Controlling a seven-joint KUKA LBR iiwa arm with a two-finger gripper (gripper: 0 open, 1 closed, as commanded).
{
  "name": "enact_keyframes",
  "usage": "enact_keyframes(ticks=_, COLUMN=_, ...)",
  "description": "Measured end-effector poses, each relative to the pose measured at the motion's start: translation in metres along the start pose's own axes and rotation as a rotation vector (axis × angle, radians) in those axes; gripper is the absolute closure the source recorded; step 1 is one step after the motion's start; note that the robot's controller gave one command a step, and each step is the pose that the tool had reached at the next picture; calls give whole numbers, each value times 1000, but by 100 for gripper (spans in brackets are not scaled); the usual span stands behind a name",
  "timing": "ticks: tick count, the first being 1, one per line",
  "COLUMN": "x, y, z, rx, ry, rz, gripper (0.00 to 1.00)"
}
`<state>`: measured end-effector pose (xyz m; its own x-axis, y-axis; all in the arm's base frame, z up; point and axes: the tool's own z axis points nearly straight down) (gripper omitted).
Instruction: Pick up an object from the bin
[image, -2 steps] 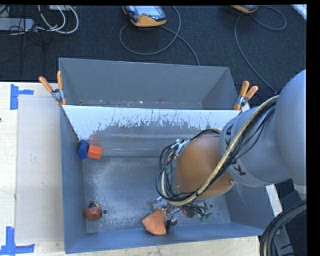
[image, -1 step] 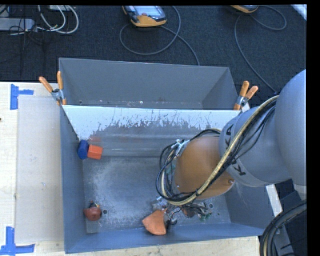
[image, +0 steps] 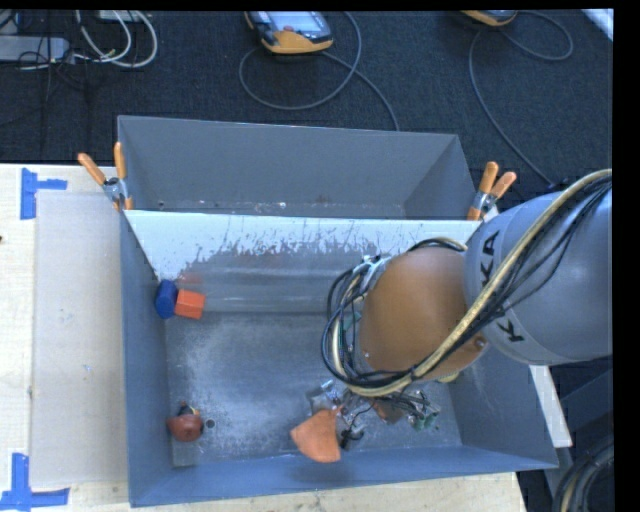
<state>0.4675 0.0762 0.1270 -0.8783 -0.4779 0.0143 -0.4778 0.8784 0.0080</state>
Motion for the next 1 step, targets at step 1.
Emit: enact_keyframes(ticks=1, x=-29, y=5, z=-120, rx=2, ry=-8, rz=0, gripper=100)
